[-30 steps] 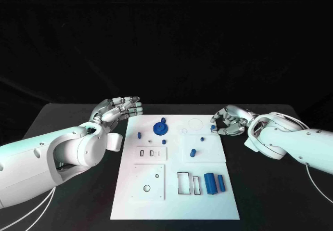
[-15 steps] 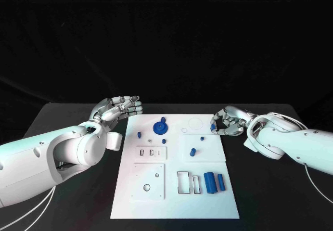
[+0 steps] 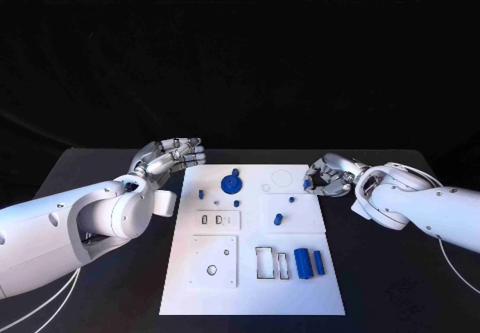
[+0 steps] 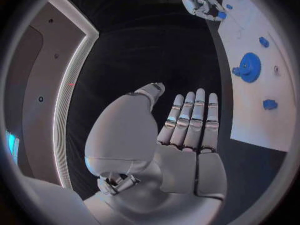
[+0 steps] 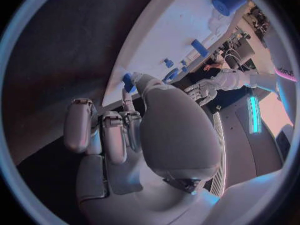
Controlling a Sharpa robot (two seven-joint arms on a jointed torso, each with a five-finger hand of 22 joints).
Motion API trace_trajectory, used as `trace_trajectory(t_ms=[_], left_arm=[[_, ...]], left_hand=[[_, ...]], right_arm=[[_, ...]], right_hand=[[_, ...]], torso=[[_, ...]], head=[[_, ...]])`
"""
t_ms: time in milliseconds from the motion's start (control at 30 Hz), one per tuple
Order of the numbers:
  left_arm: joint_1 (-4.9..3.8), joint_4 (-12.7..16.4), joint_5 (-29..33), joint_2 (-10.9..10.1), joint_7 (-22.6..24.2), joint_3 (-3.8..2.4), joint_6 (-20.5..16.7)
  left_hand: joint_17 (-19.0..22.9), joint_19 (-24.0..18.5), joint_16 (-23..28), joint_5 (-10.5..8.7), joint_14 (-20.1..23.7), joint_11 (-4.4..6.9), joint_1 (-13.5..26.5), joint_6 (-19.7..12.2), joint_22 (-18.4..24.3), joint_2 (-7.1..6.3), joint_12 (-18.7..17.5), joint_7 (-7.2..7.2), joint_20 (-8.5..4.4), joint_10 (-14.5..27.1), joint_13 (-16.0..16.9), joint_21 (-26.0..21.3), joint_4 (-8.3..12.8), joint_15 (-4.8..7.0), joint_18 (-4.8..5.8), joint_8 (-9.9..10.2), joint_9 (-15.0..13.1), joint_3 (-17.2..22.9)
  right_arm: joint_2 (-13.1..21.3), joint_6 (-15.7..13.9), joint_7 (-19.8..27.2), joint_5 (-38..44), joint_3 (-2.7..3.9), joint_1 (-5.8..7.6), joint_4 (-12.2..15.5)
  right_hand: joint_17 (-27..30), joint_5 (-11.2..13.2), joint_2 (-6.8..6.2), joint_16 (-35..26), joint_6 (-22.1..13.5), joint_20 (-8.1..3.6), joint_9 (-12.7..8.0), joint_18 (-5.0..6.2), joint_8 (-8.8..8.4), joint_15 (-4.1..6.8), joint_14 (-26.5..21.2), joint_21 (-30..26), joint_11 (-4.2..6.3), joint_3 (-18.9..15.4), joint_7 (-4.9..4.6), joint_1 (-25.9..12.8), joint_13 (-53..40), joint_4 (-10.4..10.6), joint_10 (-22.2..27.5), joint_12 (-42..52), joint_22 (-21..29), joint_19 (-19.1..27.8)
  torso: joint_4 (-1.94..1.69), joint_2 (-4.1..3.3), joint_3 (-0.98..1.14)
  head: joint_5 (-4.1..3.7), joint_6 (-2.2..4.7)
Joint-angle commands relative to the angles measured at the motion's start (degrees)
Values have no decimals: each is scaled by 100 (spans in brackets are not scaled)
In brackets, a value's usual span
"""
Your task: Assemble the parts on the task board
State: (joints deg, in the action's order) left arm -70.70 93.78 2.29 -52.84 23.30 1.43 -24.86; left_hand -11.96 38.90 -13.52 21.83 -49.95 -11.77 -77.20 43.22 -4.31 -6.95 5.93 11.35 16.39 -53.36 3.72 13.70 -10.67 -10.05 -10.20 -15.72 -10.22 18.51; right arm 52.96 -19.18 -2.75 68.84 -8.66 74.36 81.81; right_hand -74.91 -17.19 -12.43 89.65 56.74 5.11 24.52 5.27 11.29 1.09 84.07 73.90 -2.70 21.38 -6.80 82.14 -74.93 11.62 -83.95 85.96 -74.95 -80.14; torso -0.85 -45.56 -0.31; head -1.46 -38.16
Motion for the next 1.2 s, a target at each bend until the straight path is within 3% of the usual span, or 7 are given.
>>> trace_trajectory(t_ms=[33, 100, 133, 500, 700, 1000, 1200], left_arm=[[-5, 8, 10, 6, 47, -4, 85], [-5, 8, 10, 5, 45, -4, 86], [-5, 8, 10, 4, 44, -4, 87], [-5, 2, 10, 4, 32, -4, 96], [-4, -21, 10, 2, 29, -3, 100], [-1, -70, 10, 17, 29, -2, 101], [1, -103, 10, 39, 19, -2, 104]], left_hand=[[-8, -47, 23, 1, 33, -29, 63, -34, 6, -3, -28, 253, -13, 26, 7, -33, 15, -8, 4, 21, -10, 35], [-9, -49, 24, 1, 34, -29, 65, -34, 7, -2, -29, 253, -13, 26, 7, -34, 17, -8, 4, 21, -11, 38], [-9, -49, 24, 1, 34, -29, 65, -34, 7, -2, -29, 253, -13, 26, 7, -34, 17, -8, 4, 21, -11, 38], [-9, -49, 24, 1, 34, -29, 65, -34, 7, -2, -29, 253, -13, 26, 7, -34, 17, -8, 4, 21, -11, 38], [-9, -49, 24, 1, 34, -29, 65, -34, 7, -2, -29, 253, -13, 26, 7, -34, 17, -8, 4, 21, -11, 38], [-32, -64, 33, 123, 33, -29, 34, -41, 10, 24, -55, 250, -11, 16, 9, -32, 100, -7, 0, 25, -17, 164], [-36, -65, 34, 96, 32, -30, 59, -40, 10, 9, -58, 253, -10, 12, 9, -31, 100, -7, 0, 25, -18, 165]], right_arm=[[-14, 46, -19, 78, -1, -8, -7], [-18, -13, -14, 78, -1, -9, -11], [-20, -57, -12, 78, -1, -9, -11], [-14, -785, -215, 71, -1, -12, 52], [52, -986, -446, 74, 6, -2, 356], [-63, -1087, -1201, 304, 14, 94, 1056], [-411, -1051, -1576, 490, 15, 117, 1296]], right_hand=[[-1509, 113, 91, 35, 112, -65, 27, -81, 72, 76, 593, 25, 77, 101, 38, -16, -1078, -18, -298, 25, -39, -16], [-1509, 409, 145, 35, 200, -109, 47, -86, 133, 119, 593, 35, 124, 274, 82, -28, -1098, -60, -317, 41, -62, -30], [-1509, 420, 149, 35, 216, -114, 51, -89, 144, 126, 593, 43, 123, 297, 90, -39, -1105, -62, -323, 48, -72, -36], [-1509, 228, 148, 35, 341, -180, 108, -106, 250, 191, 593, 95, 184, 523, 156, -144, -1167, -141, -376, 101, -141, -84], [-1509, 191, 161, 35, 352, -184, 122, -106, 268, 191, 593, 92, 195, 571, 166, -167, -1157, -158, -369, 90, -143, -85], [-1509, 209, 166, 35, 333, -185, 137, -109, 275, 189, 593, 95, 199, 621, 167, -241, -1125, -164, -347, 58, -154, -91], [-1509, 186, 174, 35, 311, -185, 147, -110, 276, 188, 593, 96, 201, 656, 169, -327, -1127, -147, -349, 59, -161, -96]], torso=[[-2, 2, -1], [0, 3, 0], [2, 3, 1], [0, 9, -1], [9, 25, -4], [2, 86, -57], [-5, 128, -85]], head=[[-9, -12], [-7, -14], [-4, -14], [-6, -18], [15, -14], [15, -50], [33, -136]])
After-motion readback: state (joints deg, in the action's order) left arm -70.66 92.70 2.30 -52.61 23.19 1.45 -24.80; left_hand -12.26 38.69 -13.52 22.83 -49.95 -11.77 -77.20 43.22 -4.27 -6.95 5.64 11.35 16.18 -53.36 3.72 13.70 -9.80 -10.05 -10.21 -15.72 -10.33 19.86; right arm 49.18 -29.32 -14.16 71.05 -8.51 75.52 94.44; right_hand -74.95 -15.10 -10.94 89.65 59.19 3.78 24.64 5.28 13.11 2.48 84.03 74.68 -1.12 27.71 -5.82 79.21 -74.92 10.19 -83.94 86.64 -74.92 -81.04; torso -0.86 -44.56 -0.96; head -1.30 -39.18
